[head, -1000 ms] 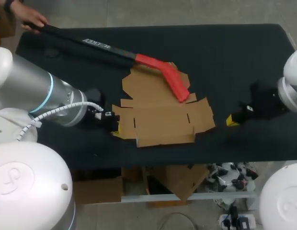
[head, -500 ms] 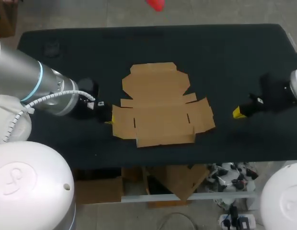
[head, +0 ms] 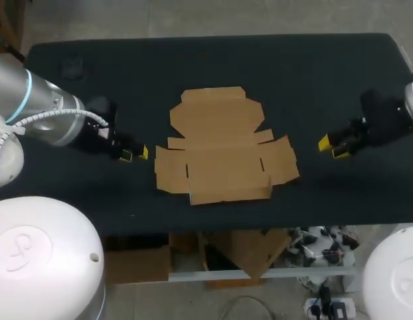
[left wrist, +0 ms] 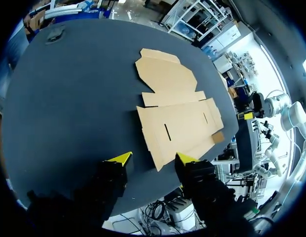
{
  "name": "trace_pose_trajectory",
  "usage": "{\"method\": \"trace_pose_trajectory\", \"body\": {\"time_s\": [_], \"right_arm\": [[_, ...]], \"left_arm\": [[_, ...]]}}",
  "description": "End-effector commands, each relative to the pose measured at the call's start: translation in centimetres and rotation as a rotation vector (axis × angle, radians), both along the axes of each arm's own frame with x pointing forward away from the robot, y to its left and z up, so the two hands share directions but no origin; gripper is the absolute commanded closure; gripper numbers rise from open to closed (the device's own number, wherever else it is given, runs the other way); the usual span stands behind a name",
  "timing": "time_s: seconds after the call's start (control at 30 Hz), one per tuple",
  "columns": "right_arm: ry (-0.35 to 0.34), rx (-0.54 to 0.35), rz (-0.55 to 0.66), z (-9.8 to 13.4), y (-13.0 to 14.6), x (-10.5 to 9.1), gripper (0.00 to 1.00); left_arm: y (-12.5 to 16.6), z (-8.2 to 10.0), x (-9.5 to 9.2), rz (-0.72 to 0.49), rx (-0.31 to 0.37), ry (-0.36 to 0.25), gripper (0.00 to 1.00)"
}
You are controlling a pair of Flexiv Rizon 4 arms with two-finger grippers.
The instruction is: Assemble the packaging by folding the flat box into shape, placing the metal phone stand inside, and closing the box properly
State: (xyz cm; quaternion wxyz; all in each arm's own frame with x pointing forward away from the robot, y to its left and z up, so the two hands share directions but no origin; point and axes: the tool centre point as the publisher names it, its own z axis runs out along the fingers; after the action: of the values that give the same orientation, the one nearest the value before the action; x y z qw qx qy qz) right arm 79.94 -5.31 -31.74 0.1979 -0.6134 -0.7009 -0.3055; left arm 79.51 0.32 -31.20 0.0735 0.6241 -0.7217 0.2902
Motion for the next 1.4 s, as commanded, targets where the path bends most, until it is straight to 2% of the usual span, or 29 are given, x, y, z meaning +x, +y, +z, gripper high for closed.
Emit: {"method": "trace_pose_trajectory", "body": {"time_s": [0.03,0.17,0.33,0.53,0.77,0.97,1.17,1.23,1.4], "right_arm": [[0.005,0.006,0.029,0.5,-0.5,0.8,0.00],[-0.029,-0.006,0.066,0.9,-0.5,1.4,0.00],[-0.039,-0.028,0.071,1.1,-0.4,2.9,0.00],[-0.043,-0.051,0.070,1.7,-0.4,5.0,0.00],[-0.047,-0.063,0.074,1.7,-0.2,7.8,0.00],[-0.028,-0.077,0.050,1.7,0.2,9.7,0.00],[-0.034,-0.081,0.031,1.9,0.9,10.2,0.00],[-0.056,-0.100,0.015,1.9,1.0,10.3,0.00],[-0.056,-0.100,0.015,1.9,1.0,10.3,0.00]], "left_arm": [[1.0,0.7,0.0,-0.002,0.006,0.007,0.00],[1.7,0.7,0.5,-0.053,0.006,0.008,0.00],[2.4,0.6,1.7,-0.102,0.007,-0.011,0.00],[3.4,0.7,4.1,-0.092,0.003,-0.015,0.00],[4.3,0.7,6.8,-0.072,-0.015,-0.053,0.00],[4.6,0.1,9.0,0.035,-0.048,0.024,0.00],[4.2,0.5,10.3,0.069,-0.052,0.098,0.00],[4.2,0.5,10.3,0.069,-0.052,0.098,0.00],[4.2,0.5,10.3,0.069,-0.052,0.098,0.00]]}}
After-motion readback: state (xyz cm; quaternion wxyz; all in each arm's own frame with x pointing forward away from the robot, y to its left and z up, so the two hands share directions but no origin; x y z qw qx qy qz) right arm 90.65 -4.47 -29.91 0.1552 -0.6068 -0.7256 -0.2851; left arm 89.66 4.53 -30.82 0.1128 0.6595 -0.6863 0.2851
